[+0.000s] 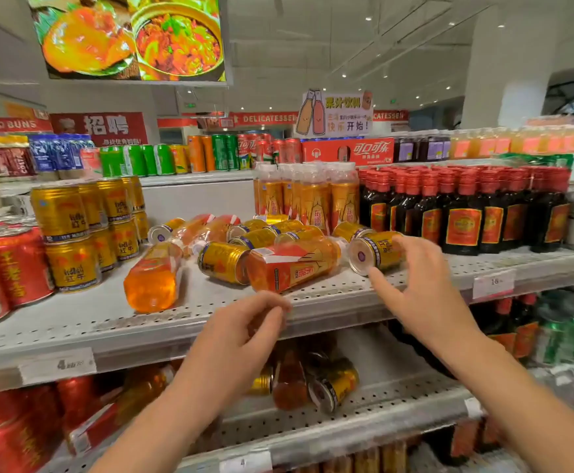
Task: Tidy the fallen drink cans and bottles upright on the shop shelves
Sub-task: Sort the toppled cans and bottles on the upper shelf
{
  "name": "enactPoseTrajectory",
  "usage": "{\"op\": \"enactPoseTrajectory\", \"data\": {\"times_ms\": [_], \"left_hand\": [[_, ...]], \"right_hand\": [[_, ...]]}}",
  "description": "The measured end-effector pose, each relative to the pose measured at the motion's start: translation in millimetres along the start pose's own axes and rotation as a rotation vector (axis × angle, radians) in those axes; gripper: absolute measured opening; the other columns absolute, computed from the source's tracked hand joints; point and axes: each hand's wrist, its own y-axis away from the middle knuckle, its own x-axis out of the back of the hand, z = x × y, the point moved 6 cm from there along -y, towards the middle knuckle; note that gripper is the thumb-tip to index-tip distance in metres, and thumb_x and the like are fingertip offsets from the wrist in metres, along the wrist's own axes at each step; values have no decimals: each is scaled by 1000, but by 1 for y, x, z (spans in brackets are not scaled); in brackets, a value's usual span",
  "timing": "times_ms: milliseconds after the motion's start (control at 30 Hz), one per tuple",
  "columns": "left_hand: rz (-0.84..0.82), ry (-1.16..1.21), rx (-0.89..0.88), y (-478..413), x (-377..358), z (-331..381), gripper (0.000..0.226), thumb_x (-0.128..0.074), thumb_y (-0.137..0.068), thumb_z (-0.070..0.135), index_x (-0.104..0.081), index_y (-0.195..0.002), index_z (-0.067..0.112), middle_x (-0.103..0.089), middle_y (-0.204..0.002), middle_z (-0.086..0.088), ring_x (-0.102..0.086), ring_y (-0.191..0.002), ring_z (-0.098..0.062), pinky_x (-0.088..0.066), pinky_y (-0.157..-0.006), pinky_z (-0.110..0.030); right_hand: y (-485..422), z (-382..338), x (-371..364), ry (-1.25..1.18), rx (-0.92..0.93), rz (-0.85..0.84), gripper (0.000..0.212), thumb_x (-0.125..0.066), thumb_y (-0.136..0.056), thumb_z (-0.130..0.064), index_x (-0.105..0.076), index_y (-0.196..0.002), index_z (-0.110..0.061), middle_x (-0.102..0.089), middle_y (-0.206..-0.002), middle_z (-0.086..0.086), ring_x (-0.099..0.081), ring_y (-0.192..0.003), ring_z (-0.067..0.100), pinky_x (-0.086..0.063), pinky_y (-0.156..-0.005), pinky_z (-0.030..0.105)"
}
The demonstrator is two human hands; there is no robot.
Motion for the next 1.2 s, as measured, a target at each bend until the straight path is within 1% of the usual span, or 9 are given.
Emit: {"op": "enactPoseTrajectory", "data": {"times_ms": [67,200,400,600,800,900,967,1067,1200], "left_hand": [[25,43,-10,-12,0,-7,19,-52,-100,38,-66,-102,49,-71,-88,13,-67,-82,-10,-59,-77,-43],[54,52,23,-25,-4,-25,21,-53,-101,30,-69,-100,44,-72,-84,12,-68,-78,-8,-60,-73,-42],[122,157,68,-41,-10,-33,20,-53,-102,29,-70,-103,40,-71,-75,3,-65,-60,-14,-51,-49,-25],[176,143,27,-54,-18,-21,21,-53,-103,26,-70,-103,38,-73,-78,2,-65,-57,-15,-51,-51,-23],[249,-83,-137,-90,-31,18,15,-54,-98,36,-67,-106,39,-69,-82,16,-66,-74,-7,-52,-62,-28],[149,-316,-232,-137,-52,44,19,-58,-97,41,-61,-116,37,-63,-91,19,-60,-84,-2,-54,-74,-27],[51,-448,-251,-173,-71,53,35,-59,-95,48,-57,-127,33,-62,-110,15,-57,-99,-3,-52,-86,-26],[-187,-619,-144,-222,-96,42,65,-59,-91,63,-44,-146,31,-50,-143,4,-50,-125,-16,-47,-103,-36],[-492,-635,37,-255,-114,13,88,-56,-86,74,-27,-156,30,-41,-155,-2,-48,-133,-23,-43,-111,-45]], "right_hand": [[-19,8,-4,100,-40,-2,73,-61,-90,-55,-36,-149,-20,-32,-152,9,-29,-143,25,-30,-114,43],[-43,25,-16,209,-101,-85,86,-59,-86,-65,-26,-154,-23,-24,-159,17,-26,-146,34,-31,-115,49],[-63,44,-35,117,-159,-177,102,-59,-76,-78,-17,-155,-29,-42,-145,13,-50,-128,30,-47,-101,46],[-71,54,-35,64,-100,-137,89,-60,-73,-78,-34,-145,-34,-50,-130,6,-56,-111,25,-48,-81,37],[-72,63,-21,-24,-34,-43,81,-63,-72,-75,-40,-140,-38,-52,-125,0,-54,-110,20,-44,-80,34],[-74,71,-15,-52,-29,-31,77,-63,-73,-75,-40,-137,-40,-51,-123,-4,-54,-107,16,-47,-81,34],[-75,77,-12,-76,-33,-26,75,-63,-73,-76,-40,-135,-42,-50,-123,-6,-55,-105,14,-49,-81,33],[-76,85,-14,-102,-31,-24,74,-63,-73,-76,-41,-135,-42,-49,-123,-8,-56,-103,13,-53,-82,34],[-75,91,-23,-121,-31,-42,73,-60,-71,-79,-39,-133,-46,-47,-123,-11,-55,-103,9,-51,-76,26]]}}
